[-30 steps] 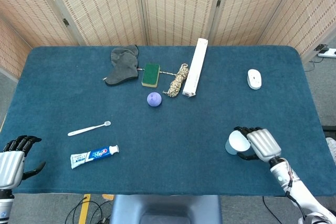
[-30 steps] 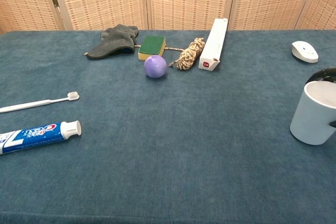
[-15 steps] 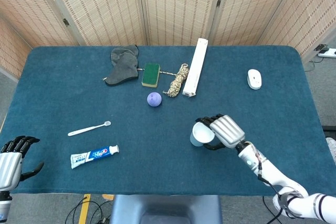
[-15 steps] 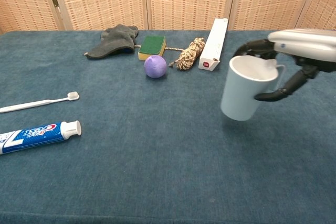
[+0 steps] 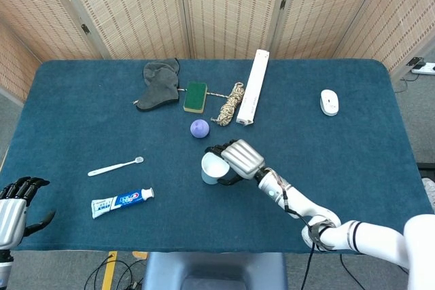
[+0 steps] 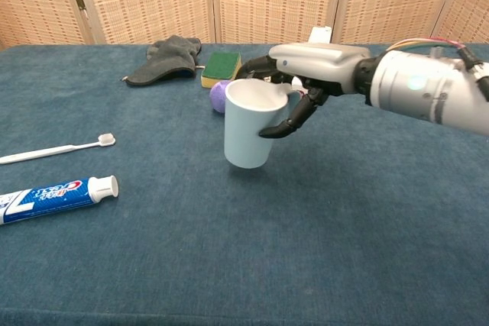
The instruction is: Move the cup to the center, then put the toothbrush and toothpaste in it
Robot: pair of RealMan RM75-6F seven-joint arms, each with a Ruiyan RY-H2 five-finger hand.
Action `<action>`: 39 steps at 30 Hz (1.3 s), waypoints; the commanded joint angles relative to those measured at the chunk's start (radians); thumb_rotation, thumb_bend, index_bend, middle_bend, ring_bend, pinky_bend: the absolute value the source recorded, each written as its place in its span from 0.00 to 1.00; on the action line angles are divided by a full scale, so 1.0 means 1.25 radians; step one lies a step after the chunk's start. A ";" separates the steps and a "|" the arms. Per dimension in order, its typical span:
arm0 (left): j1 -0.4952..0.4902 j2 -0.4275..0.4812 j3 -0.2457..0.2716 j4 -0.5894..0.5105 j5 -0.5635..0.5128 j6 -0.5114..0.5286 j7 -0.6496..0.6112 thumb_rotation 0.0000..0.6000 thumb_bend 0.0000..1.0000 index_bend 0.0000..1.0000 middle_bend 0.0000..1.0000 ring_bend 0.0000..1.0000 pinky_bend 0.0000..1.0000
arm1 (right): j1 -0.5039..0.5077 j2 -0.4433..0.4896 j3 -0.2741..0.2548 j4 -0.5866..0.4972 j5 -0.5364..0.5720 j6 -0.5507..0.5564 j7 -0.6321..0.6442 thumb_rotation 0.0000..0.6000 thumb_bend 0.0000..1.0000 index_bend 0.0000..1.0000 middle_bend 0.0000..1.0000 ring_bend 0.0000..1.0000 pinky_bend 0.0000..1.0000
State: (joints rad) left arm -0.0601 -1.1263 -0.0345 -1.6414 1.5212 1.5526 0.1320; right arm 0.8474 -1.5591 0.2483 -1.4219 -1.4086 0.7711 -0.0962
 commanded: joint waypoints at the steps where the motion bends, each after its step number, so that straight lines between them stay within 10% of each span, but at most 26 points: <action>1: 0.001 0.001 0.000 0.000 -0.001 0.001 -0.001 1.00 0.26 0.31 0.29 0.21 0.27 | 0.035 -0.056 0.013 0.055 0.026 -0.016 -0.018 1.00 0.22 0.27 0.37 0.43 0.42; 12: 0.005 0.002 0.001 0.005 -0.003 -0.002 -0.003 1.00 0.26 0.31 0.29 0.21 0.27 | 0.097 -0.152 0.019 0.157 0.048 -0.019 0.002 1.00 0.14 0.20 0.28 0.34 0.37; 21: 0.001 0.001 0.001 0.014 0.000 -0.010 -0.005 1.00 0.26 0.31 0.29 0.21 0.27 | 0.099 -0.147 -0.004 0.152 0.026 0.006 0.030 1.00 0.00 0.00 0.00 0.10 0.17; 39: -0.135 0.008 -0.054 0.030 0.020 -0.141 -0.044 1.00 0.26 0.31 0.29 0.21 0.27 | -0.062 0.152 -0.073 -0.117 -0.076 0.231 0.025 1.00 0.00 0.00 0.00 0.06 0.14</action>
State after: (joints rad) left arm -0.2014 -1.1148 -0.0900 -1.6100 1.5475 1.4056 0.0898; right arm 0.8091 -1.4149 0.1826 -1.5290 -1.4761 1.0183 -0.0568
